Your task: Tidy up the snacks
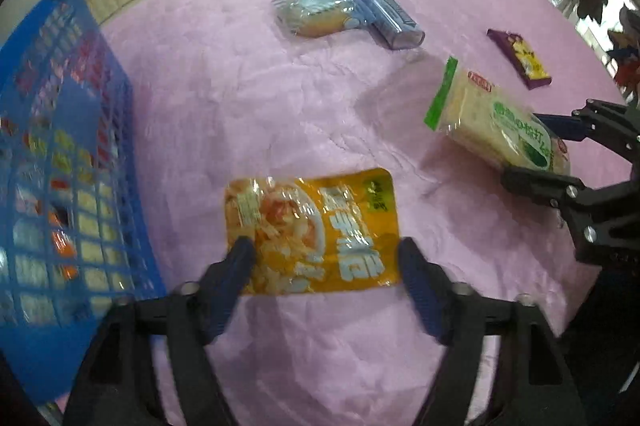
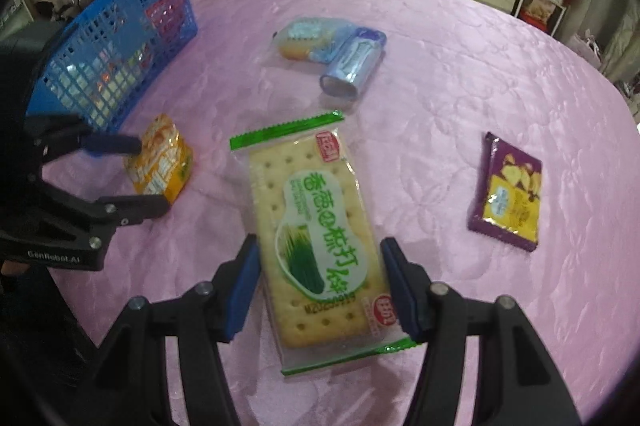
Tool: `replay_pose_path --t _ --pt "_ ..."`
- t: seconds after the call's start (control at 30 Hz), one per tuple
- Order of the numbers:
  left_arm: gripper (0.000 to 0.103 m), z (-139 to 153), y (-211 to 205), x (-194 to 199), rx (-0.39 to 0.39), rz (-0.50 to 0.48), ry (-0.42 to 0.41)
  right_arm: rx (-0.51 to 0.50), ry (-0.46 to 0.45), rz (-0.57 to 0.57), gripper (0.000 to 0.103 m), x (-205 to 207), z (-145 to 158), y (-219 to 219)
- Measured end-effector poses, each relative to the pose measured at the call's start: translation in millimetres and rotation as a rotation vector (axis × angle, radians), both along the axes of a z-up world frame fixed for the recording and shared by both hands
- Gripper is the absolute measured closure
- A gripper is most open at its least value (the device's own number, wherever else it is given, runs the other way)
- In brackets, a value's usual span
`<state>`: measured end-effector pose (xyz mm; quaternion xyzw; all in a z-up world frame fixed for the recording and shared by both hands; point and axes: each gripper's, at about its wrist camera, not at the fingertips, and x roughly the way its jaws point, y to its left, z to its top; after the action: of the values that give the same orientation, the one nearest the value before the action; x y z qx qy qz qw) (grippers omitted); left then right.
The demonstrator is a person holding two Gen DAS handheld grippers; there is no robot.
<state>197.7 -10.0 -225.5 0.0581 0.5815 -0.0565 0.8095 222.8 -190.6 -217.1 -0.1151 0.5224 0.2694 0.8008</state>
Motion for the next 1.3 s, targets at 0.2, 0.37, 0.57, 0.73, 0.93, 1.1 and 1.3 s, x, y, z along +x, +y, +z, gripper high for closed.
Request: replay_pose_path --t 0.2,0.37,0.57,0.73,0.93,1.1,1.3 --pt "0.007 -12.1 -1.5 19.9 -0.019 -0.014 0.002 0.032 0.002 -0.015 0.039 5.0 3.2 -6.7" --pt "0.000 -20.6 -4.7 33.1 -0.026 0.004 -0.005 0.028 -0.022 -0.004 0.039 1.0 2.7 -11.6" --pt "0.018 -18.0 -12.1 35.4 -0.031 -0.009 0.016 0.053 -0.013 -0.023 0.039 1.5 5.3 -14.6" --pt "0.044 -12.8 -26.4 33.4 -0.044 -0.050 0.028 0.052 -0.010 -0.032 0.039 0.8 6.9 -15.8" --pt "0.047 -9.2 -21.8 33.8 -0.089 -0.049 0.043 0.063 0.001 -0.038 0.039 0.0 7.5 -19.4" --pt "0.050 -12.7 -29.5 38.7 -0.044 -0.056 0.034 0.068 -0.004 -0.041 0.039 -0.9 7.6 -22.9" --pt "0.067 -7.2 -15.5 33.3 -0.119 0.009 0.035 0.075 0.008 -0.051 0.039 1.3 9.2 -25.8"
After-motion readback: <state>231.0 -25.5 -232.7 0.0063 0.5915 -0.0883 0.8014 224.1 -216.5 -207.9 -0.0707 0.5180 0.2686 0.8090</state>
